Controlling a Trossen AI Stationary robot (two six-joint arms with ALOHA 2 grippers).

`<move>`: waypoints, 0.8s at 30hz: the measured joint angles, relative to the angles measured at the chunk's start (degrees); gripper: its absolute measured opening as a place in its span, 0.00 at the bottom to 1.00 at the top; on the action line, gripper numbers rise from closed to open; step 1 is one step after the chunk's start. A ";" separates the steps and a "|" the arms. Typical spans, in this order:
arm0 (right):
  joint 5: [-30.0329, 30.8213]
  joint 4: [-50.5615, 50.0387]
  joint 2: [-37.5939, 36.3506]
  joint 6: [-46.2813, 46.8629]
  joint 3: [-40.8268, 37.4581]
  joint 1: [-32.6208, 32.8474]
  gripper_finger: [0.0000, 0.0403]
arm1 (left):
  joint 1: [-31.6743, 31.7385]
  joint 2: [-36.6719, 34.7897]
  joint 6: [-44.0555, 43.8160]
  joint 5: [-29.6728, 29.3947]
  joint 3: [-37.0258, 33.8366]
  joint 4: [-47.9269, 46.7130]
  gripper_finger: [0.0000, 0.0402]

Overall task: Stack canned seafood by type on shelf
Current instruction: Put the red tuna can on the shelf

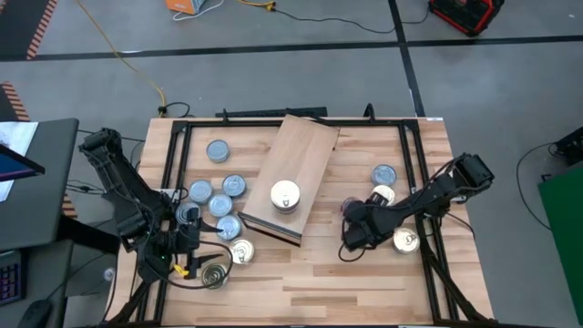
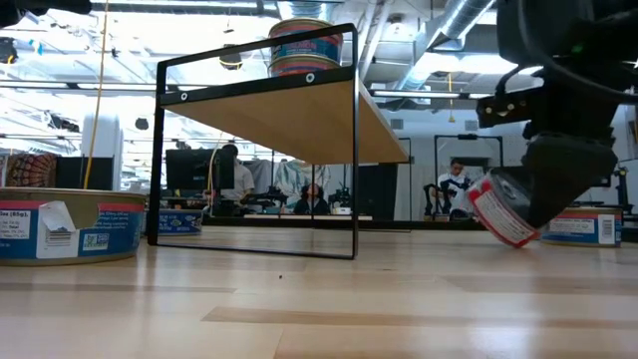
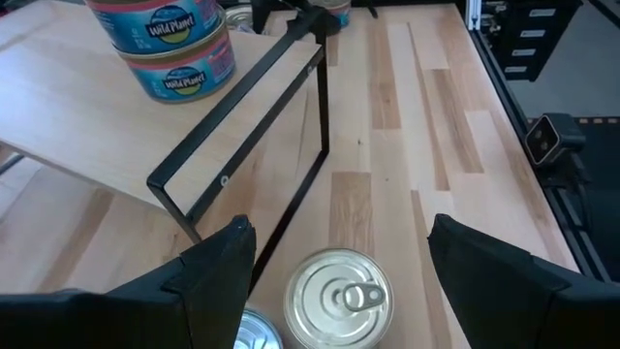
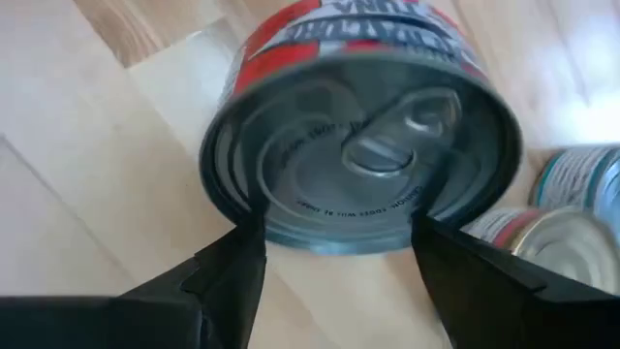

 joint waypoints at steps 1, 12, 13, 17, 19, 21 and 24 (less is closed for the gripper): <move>0.71 0.40 0.04 1.20 0.00 0.63 0.72 | 0.00 0.00 0.00 -0.02 0.00 0.02 0.74; -0.37 -5.43 0.02 10.06 0.02 5.58 0.72 | 0.00 0.00 -0.47 1.05 0.00 0.02 0.74; -0.30 -5.38 0.02 10.08 0.02 5.68 0.72 | 0.00 0.00 -0.46 1.02 0.00 0.02 0.74; 0.59 -2.45 -0.03 10.36 -1.82 5.60 0.72 | 0.02 0.00 -0.52 1.00 0.00 0.04 0.74; -0.20 0.59 -0.03 11.12 -4.13 5.59 0.72 | 0.02 0.00 -0.59 1.18 0.02 0.04 0.74; -1.77 2.71 -0.03 11.69 -6.16 5.66 0.72 | 0.02 0.00 -0.61 1.37 0.00 0.04 0.74; -2.73 1.61 -0.14 12.86 -6.57 6.23 0.72 | 0.02 0.00 -0.61 1.40 0.02 0.04 0.74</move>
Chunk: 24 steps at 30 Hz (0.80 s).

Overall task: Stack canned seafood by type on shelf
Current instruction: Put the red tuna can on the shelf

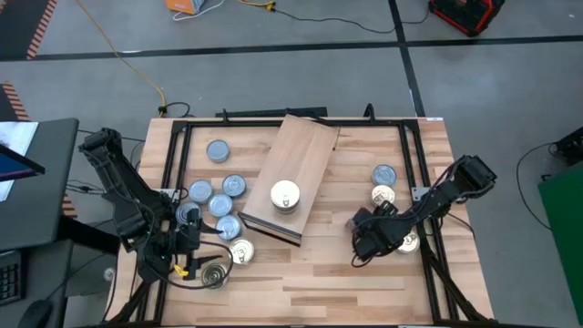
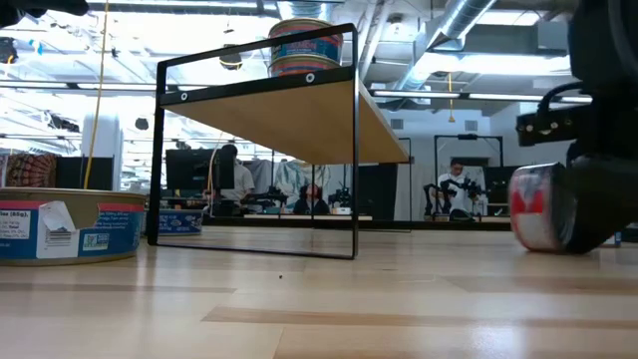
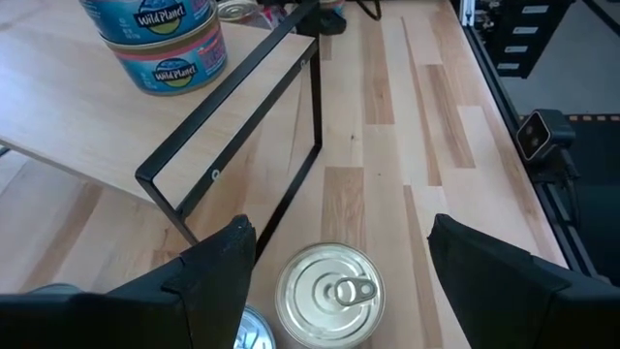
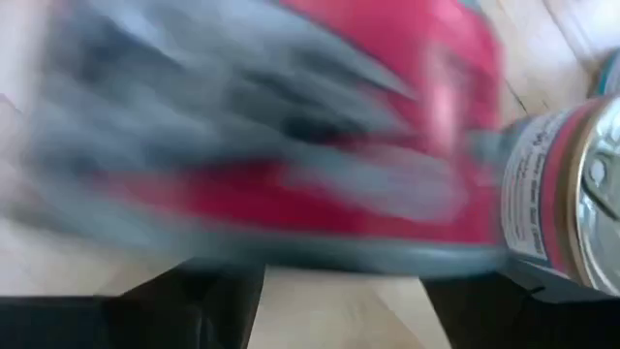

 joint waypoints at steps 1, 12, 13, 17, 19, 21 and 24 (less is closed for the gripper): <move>-0.24 -1.87 0.00 -0.02 0.50 0.31 0.72 | 0.00 0.00 0.00 0.00 -0.01 -0.02 0.74; -0.93 -16.72 -6.27 -8.52 14.84 2.91 0.72 | 0.00 0.00 -1.88 0.00 0.00 0.06 0.74; -0.87 -15.59 -6.78 -11.35 16.44 2.77 0.72 | 0.00 0.00 -2.14 0.00 0.00 0.05 0.74; -0.57 -10.35 -7.50 -26.70 21.34 0.33 0.72 | 0.49 0.00 -2.17 0.04 0.00 0.16 0.74; -1.80 -6.85 -7.41 -35.27 22.46 -1.32 0.73 | 1.28 0.00 -2.19 0.62 0.00 0.17 0.74; -5.20 -4.03 -6.73 -42.19 23.12 -3.65 0.74 | 2.07 0.00 -2.21 2.00 0.00 0.18 0.74; -10.33 -4.27 -4.46 -48.30 24.40 -7.48 0.80 | 2.94 0.00 -2.21 3.62 0.00 0.15 0.74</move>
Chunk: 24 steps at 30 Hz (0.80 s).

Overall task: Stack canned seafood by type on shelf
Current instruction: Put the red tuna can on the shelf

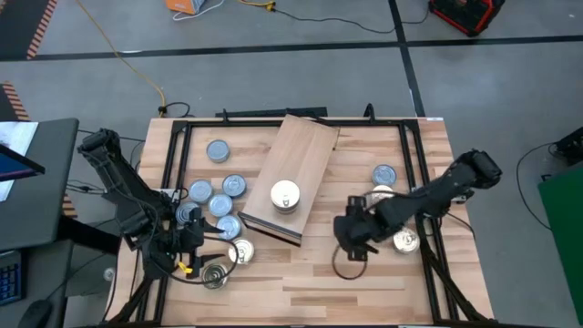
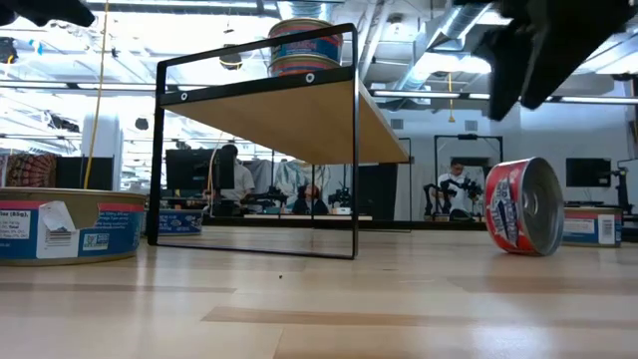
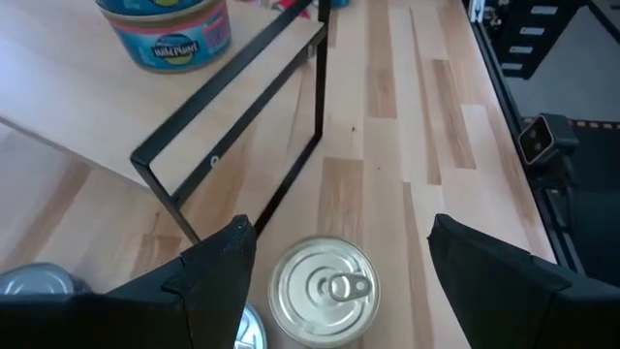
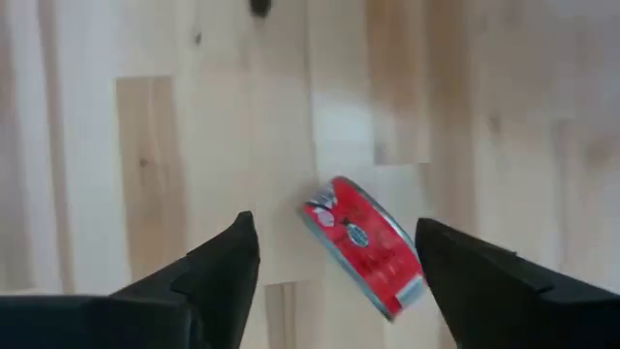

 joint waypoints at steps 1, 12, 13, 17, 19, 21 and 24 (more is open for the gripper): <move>-1.31 -0.98 1.05 -2.03 0.50 -1.16 0.82 | 0.19 0.00 0.01 0.34 0.00 0.02 0.74; -3.96 -10.43 11.28 -19.26 9.39 -5.57 0.96 | 0.34 0.00 0.07 2.50 0.02 -1.40 0.74; -3.95 -10.72 11.95 -20.44 9.39 -5.57 0.95 | 0.34 0.00 0.07 2.59 0.02 -1.42 0.74; -3.98 -10.88 14.46 -22.46 8.62 -5.57 0.92 | 0.34 0.00 0.07 2.81 0.02 -1.50 0.74; -4.26 -10.88 15.53 -22.61 8.23 -5.59 0.91 | 0.34 0.00 0.07 2.88 0.02 -1.55 0.74; -5.03 -11.23 16.36 -23.33 7.90 -5.57 0.90 | 0.34 0.00 0.07 2.90 0.02 -1.57 0.74; -5.12 -11.33 16.96 -24.04 7.90 -5.57 0.88 | 0.34 0.00 0.07 2.92 0.02 -1.68 0.74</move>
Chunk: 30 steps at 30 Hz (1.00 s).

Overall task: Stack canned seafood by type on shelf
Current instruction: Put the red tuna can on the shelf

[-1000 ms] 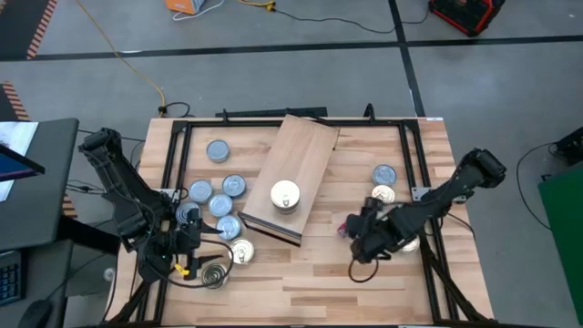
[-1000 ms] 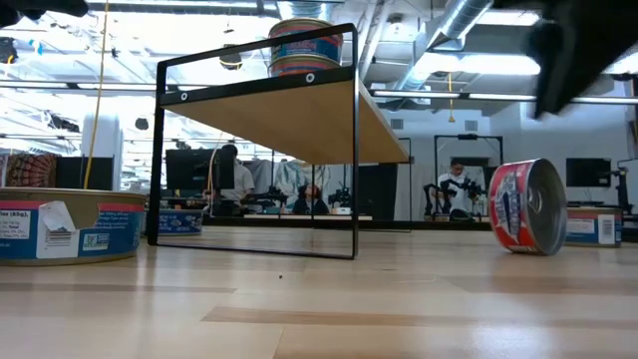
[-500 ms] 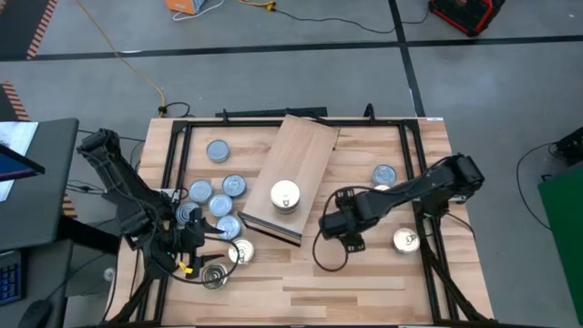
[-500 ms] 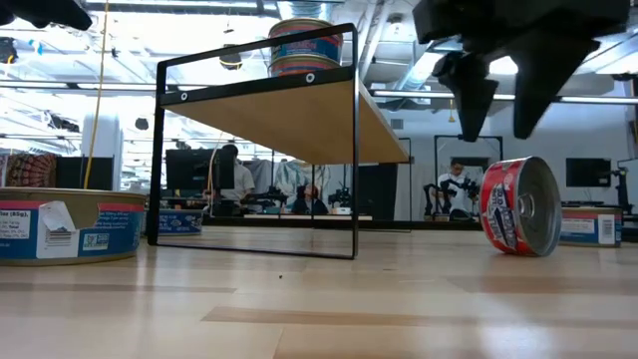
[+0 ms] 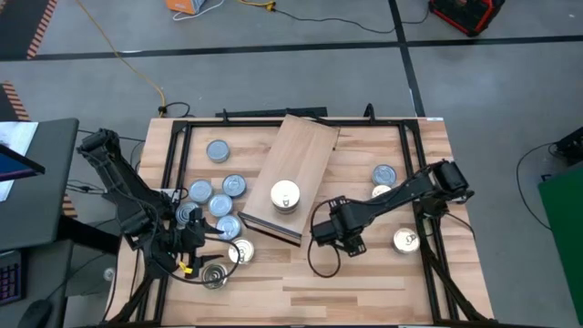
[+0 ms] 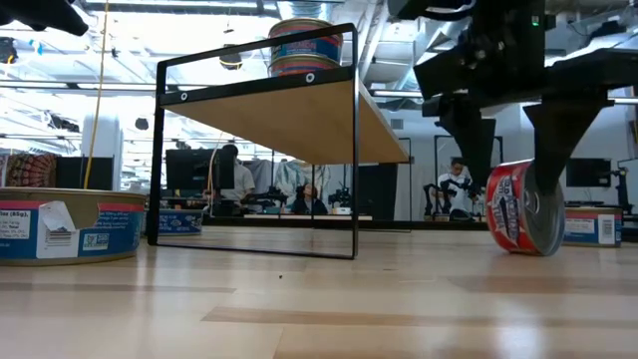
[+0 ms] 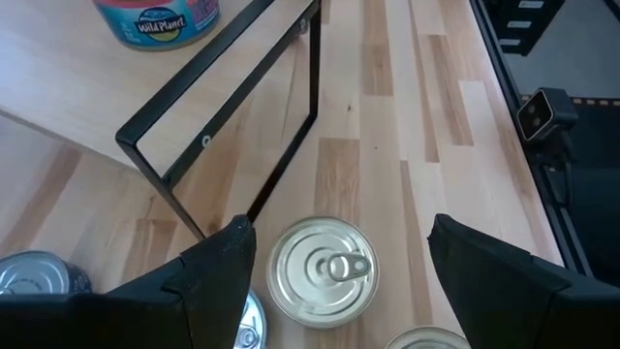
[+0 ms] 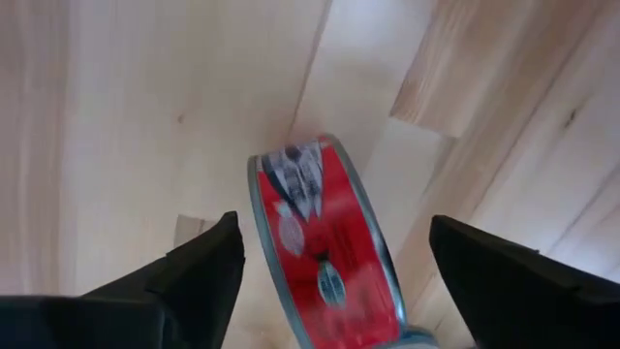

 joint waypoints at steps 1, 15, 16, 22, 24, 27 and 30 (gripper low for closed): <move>0.00 -0.15 -0.01 -0.02 0.00 0.00 0.86 | 0.00 0.00 0.00 0.01 0.00 -0.07 0.74; -1.52 -3.34 -0.44 3.01 0.02 1.53 0.41 | 0.00 0.00 -0.20 0.01 0.00 -0.89 0.74; -1.79 -4.44 -0.73 3.85 0.04 1.79 0.39 | 0.00 0.00 -0.20 -0.08 0.00 -0.88 0.74; -2.19 -9.91 -5.42 9.11 2.01 1.57 0.39 | 0.00 0.00 0.76 -2.74 0.00 -0.34 0.74; -2.12 -9.15 -7.99 10.96 2.67 0.91 0.39 | 0.00 0.00 1.29 -3.85 0.00 -0.19 0.74; -2.13 -6.66 -13.21 14.47 2.91 -0.95 0.42 | -0.01 0.00 2.22 -5.65 0.00 0.21 0.74; -2.01 -1.80 -18.75 16.90 2.99 -3.54 0.43 | 0.00 0.00 3.55 -8.41 0.00 0.85 0.74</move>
